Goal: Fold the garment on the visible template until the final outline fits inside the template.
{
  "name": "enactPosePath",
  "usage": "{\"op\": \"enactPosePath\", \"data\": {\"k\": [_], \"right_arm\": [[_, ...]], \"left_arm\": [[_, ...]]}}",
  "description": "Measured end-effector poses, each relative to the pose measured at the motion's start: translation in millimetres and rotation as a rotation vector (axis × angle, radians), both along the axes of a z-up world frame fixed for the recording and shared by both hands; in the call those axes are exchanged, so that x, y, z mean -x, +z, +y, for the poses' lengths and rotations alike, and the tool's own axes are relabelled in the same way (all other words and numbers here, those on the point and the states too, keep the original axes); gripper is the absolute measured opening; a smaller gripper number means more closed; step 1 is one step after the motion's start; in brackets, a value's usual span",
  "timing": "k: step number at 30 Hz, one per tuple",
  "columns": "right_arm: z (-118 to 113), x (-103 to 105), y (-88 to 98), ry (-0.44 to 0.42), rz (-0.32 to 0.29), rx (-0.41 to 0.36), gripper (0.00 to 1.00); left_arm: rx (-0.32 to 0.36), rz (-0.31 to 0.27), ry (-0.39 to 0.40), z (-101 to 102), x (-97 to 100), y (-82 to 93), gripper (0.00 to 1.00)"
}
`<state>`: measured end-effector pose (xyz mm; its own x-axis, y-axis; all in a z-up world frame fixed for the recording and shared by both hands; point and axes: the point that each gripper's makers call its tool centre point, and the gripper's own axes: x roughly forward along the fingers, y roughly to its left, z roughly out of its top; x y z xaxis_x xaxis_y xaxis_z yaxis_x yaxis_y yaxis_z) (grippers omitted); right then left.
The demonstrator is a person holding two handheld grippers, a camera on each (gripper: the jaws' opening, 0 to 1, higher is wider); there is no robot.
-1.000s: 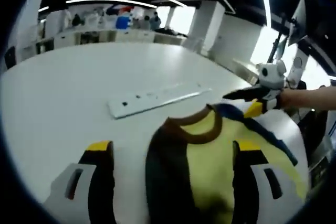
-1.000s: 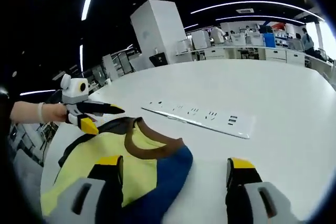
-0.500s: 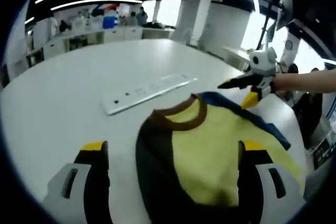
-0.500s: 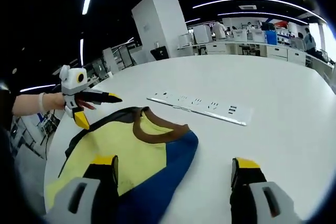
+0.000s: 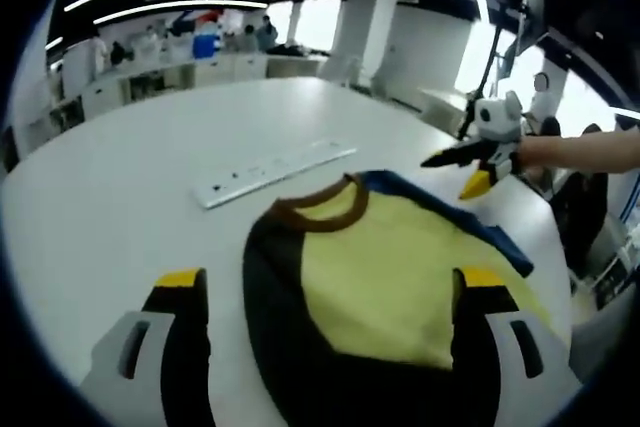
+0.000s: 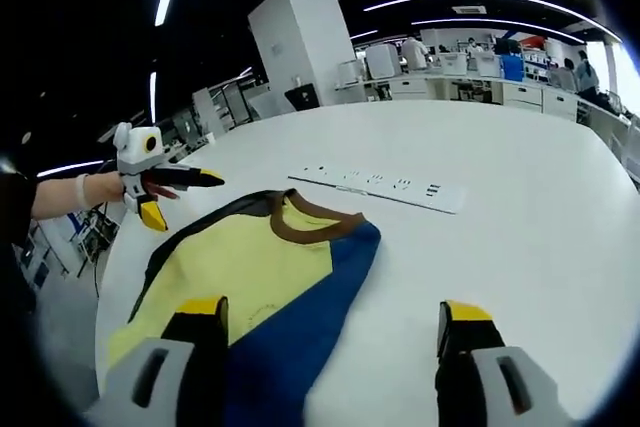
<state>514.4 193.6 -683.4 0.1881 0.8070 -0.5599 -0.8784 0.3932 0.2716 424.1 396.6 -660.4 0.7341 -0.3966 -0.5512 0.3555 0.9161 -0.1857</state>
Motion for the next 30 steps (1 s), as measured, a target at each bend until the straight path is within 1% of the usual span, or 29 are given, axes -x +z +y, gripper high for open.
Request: {"op": "enactPosePath", "data": {"k": [4,7,10,15,21,26,28,30], "right_arm": [[-9.8,13.9,4.7,0.002,0.004,0.0,0.85],[-19.6,25.4,6.5,0.008,0.0,0.013,0.85],[-28.2,36.9,7.7,0.016,0.003,0.021,0.84],[-42.0,50.7,9.1,0.022,0.002,0.041,0.83],[-51.6,55.5,14.1,0.003,0.007,0.03,0.82],[-59.2,59.4,14.7,-0.001,0.001,0.04,0.82],[-63.4,62.8,14.1,0.002,-0.007,0.047,0.82],[-67.1,68.7,13.8,0.004,0.002,0.045,0.81]], "left_arm": [[-0.004,-0.018,-0.01,-6.7,12.2,8.0,0.96],[0.007,-0.03,-0.019,-13.7,22.3,13.4,0.96],[-0.01,-0.03,-0.029,-16.1,30.3,13.9,0.95],[0.006,-0.016,-0.02,-17.0,41.4,14.6,0.95],[0.014,-0.012,-0.012,-16.4,55.6,14.8,0.94],[0.014,-0.005,-0.002,-12.5,66.4,15.5,0.94],[0.016,-0.006,0.008,-10.6,71.8,16.7,0.92],[0.025,-0.005,0.017,-10.4,77.9,17.0,0.93]]}}
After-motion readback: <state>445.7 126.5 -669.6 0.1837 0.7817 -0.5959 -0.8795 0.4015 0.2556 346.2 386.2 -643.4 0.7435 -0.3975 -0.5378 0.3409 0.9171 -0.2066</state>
